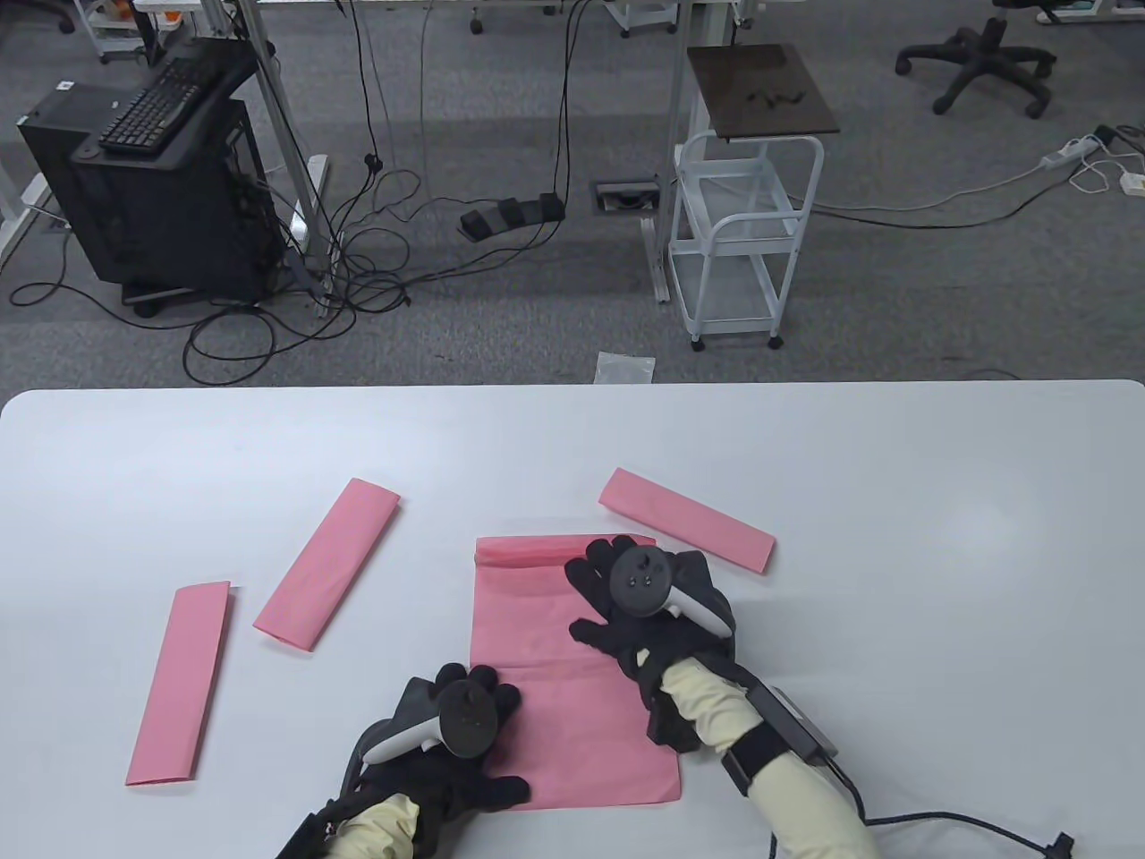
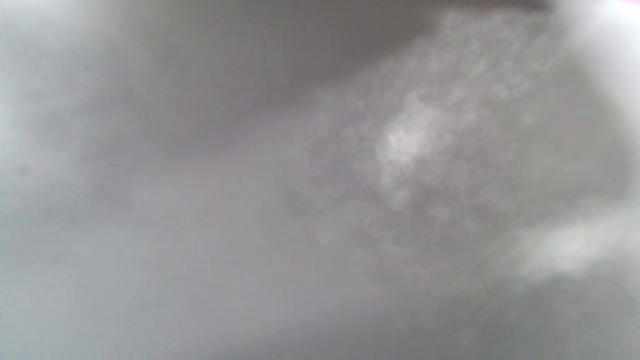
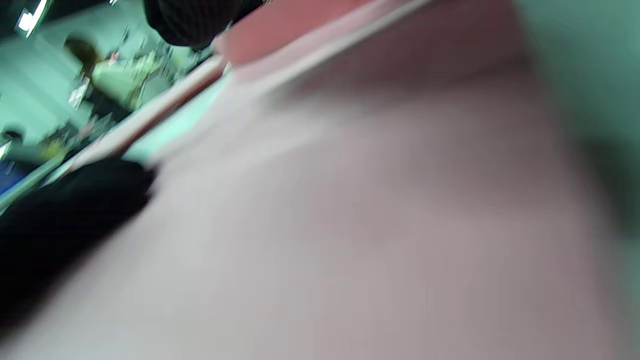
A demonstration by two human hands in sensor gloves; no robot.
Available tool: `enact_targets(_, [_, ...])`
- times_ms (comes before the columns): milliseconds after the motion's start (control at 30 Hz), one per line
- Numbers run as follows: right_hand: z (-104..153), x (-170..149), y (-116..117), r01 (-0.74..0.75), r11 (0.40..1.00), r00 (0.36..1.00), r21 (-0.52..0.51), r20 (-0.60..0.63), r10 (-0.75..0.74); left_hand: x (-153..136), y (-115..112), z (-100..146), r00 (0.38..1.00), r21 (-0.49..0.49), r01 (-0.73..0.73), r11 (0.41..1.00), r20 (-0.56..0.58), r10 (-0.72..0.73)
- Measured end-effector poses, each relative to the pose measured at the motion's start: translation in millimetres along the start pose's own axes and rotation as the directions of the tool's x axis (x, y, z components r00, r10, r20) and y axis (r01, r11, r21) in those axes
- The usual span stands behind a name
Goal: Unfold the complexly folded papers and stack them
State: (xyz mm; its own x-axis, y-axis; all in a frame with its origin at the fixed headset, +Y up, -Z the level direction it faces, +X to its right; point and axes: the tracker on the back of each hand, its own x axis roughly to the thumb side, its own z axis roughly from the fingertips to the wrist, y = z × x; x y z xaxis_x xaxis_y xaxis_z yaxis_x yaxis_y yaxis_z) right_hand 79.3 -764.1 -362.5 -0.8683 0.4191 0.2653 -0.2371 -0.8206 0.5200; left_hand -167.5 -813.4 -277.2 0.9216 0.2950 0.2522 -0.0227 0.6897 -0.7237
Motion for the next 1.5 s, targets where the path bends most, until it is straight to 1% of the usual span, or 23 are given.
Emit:
enact_targets(67, [26.6,-3.7,19.2,-0.054,0.993,0.998,0.104,0.037,0.050,0.0,0.0,0.0,1.000,0.000,0.000,1.000,0.000,0.000])
enact_targets(133, [42.3,-9.7,35.1,-0.091,0.982,0.996,0.168,0.036,0.086,0.0,0.0,0.0,1.000,0.000,0.000,1.000,0.000,0.000])
enact_targets(233, [49.7,-22.4,54.7,-0.121,0.964,0.992,0.239,-0.001,0.125,0.0,0.0,0.0,1.000,0.000,0.000,1.000,0.000,0.000])
enact_targets(267, [49.3,-26.9,56.5,-0.092,0.960,0.995,0.265,0.000,0.096,0.0,0.0,0.2,1.000,0.007,-0.003,1.000,-0.004,0.003])
enact_targets(333, [48.6,-30.5,58.8,0.011,0.971,1.000,0.238,-0.012,-0.009,0.3,1.0,0.2,1.000,0.014,-0.005,1.000,-0.009,0.005])
enact_targets(433, [48.7,-31.2,58.5,-0.003,0.971,1.000,0.241,-0.009,0.006,7.2,8.6,2.5,0.999,0.029,0.018,0.999,-0.029,-0.017])
enact_targets(500, [48.5,-31.0,58.4,-0.006,0.969,1.000,0.248,-0.011,0.009,25.4,13.4,3.8,0.998,0.093,0.059,0.994,-0.042,-0.055])
enact_targets(533, [48.5,-31.5,58.6,-0.001,0.969,1.000,0.247,-0.011,0.004,31.4,13.4,3.1,0.998,0.105,0.067,0.992,-0.028,-0.065])
enact_targets(567, [48.6,-32.2,59.2,0.010,0.969,1.000,0.247,-0.010,-0.007,47.1,12.9,0.7,0.994,0.118,0.105,0.987,0.015,-0.107])
enact_targets(633, [48.7,-32.2,59.1,0.014,0.969,1.000,0.246,-0.010,-0.012,72.1,7.9,-7.3,0.985,0.091,0.154,0.984,0.067,-0.161])
enact_targets(700, [48.8,-32.2,59.1,0.013,0.969,1.000,0.246,-0.011,-0.011,80.0,3.4,-13.8,0.981,0.041,0.183,0.982,0.062,-0.185])
enact_targets(733, [48.9,-32.3,59.1,0.013,0.969,1.000,0.247,-0.011,-0.011,79.3,1.7,-16.6,0.982,0.008,0.178,0.984,0.062,-0.178])
enact_targets(800, [49.1,-32.3,59.0,0.014,0.968,1.000,0.249,-0.011,-0.012,68.3,2.6,-14.1,0.990,0.010,0.126,0.992,0.056,-0.127])
enact_targets(833, [49.2,-32.3,58.9,0.016,0.968,1.000,0.250,-0.011,-0.013,60.5,3.4,-10.6,0.989,-0.012,0.142,0.990,0.042,-0.141])
enact_targets(900, [49.4,-32.3,58.9,0.016,0.968,1.000,0.251,-0.011,-0.014,40.3,4.5,0.1,0.987,-0.043,0.160,0.986,0.002,-0.160])
enact_targets(1033, [49.4,-32.2,58.8,0.016,0.968,1.000,0.250,-0.011,-0.013,-11.1,5.8,21.0,0.996,-0.057,0.029,0.998,-0.079,-0.033])
enact_targets(1100, [49.5,-32.2,58.8,0.015,0.968,1.000,0.250,-0.011,-0.013,-25.1,5.5,25.0,0.996,-0.053,-0.006,0.999,-0.092,0.001])
enact_targets(1167, [49.5,-32.2,58.8,0.016,0.968,1.000,0.251,-0.012,-0.013,-25.8,4.7,24.1,0.996,-0.057,-0.036,0.998,-0.085,0.031])
enact_targets(1300, [49.4,-32.1,59.0,0.018,0.966,1.000,0.257,-0.013,-0.016,-16.2,15.6,27.1,0.997,-0.095,0.000,0.995,-0.079,-0.008])
enact_targets(1333, [49.4,-32.2,59.0,0.020,0.966,1.000,0.258,-0.013,-0.017,-10.9,21.2,28.4,0.998,-0.076,0.010,0.997,-0.066,-0.015])
enact_targets(1400, [49.3,-32.2,59.2,0.023,0.965,1.000,0.261,-0.014,-0.020,1.8,29.2,26.7,1.000,0.009,-0.001,1.000,-0.010,0.001])
enact_targets(1433, [49.2,-32.2,59.2,0.024,0.965,1.000,0.263,-0.013,-0.021,13.9,31.8,20.1,0.999,0.029,0.029,0.999,0.034,-0.030])
enact_targets(1500, [49.2,-32.2,59.3,0.024,0.964,1.000,0.264,-0.013,-0.022,31.4,27.5,4.7,0.989,-0.012,0.140,0.990,0.058,-0.139])
